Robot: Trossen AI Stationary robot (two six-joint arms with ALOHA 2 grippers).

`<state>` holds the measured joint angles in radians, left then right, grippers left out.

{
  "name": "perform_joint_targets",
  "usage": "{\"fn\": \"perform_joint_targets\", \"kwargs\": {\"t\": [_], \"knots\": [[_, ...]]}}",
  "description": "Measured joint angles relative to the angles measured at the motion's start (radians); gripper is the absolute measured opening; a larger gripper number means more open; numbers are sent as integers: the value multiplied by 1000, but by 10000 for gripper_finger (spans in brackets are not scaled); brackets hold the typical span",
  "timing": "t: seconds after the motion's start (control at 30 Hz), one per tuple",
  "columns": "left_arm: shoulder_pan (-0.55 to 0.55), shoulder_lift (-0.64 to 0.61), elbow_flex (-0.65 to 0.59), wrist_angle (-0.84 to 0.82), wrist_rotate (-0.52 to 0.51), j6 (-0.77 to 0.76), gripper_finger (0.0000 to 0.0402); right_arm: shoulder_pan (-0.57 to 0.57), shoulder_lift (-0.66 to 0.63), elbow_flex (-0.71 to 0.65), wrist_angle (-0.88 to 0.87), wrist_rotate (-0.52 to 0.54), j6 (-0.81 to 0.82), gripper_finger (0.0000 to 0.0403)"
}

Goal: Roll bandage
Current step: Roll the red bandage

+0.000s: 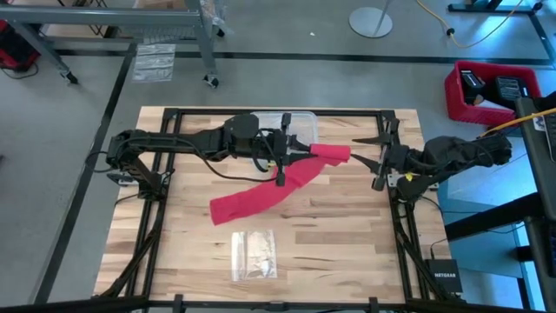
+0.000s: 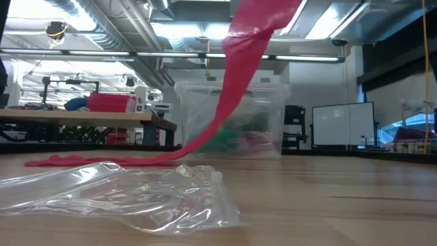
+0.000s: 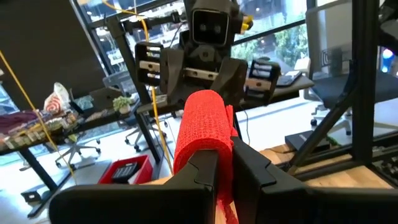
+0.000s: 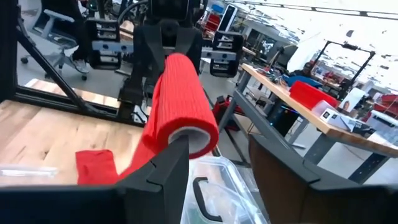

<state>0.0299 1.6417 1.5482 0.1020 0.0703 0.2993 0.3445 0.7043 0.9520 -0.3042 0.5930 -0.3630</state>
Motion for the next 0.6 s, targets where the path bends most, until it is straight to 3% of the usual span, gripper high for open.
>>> {"fn": "perform_joint_targets", "kwargs": {"t": [0.6], "knots": [[0,-2,1,-4,13,-7,17,0,34,0,76,-114,-87,170]]}}
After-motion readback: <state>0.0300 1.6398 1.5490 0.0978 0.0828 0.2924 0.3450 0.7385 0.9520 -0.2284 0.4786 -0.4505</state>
